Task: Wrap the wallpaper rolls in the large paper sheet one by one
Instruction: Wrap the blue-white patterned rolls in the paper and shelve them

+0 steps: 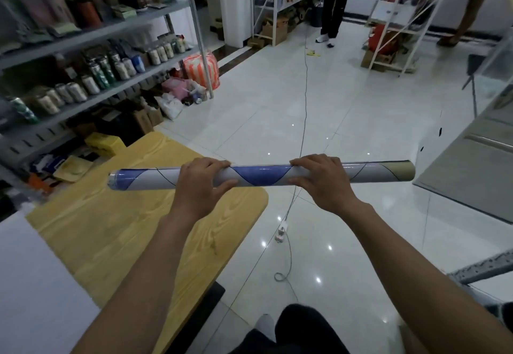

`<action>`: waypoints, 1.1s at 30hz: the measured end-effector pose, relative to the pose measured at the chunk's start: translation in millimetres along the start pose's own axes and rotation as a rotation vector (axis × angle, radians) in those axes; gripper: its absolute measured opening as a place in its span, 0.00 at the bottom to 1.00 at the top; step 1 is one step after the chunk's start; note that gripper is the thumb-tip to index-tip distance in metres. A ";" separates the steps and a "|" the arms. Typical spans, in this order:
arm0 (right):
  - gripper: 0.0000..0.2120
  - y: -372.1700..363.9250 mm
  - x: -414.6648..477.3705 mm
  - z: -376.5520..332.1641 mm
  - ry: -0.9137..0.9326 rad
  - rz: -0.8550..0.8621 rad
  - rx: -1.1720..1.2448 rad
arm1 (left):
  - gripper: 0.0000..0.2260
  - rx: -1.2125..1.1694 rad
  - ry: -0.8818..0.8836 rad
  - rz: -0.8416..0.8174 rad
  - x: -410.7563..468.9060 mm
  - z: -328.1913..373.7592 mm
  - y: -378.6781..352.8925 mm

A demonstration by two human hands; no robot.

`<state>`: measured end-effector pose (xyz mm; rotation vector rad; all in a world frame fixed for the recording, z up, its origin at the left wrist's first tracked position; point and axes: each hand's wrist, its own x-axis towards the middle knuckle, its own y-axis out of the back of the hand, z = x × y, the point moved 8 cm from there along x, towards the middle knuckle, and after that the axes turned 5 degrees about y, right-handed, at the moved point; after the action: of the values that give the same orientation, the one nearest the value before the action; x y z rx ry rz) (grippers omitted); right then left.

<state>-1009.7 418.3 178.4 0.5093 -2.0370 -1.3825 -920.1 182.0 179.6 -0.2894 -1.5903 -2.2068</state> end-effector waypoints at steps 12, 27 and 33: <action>0.18 -7.2 62.9 49.2 -0.064 -0.008 0.017 | 0.19 -0.037 -0.013 -0.024 80.5 -5.2 -36.1; 0.18 -21.5 176.6 165.9 -0.007 -0.022 0.047 | 0.19 -0.001 0.039 -0.035 209.8 8.0 -115.6; 0.16 -21.9 256.5 221.5 0.097 -0.041 0.041 | 0.19 0.035 0.140 0.004 279.2 17.1 -137.2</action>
<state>-1348.9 403.2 170.4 0.6279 -1.9903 -1.3160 -1231.6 179.2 177.4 -0.1256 -1.5497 -2.1435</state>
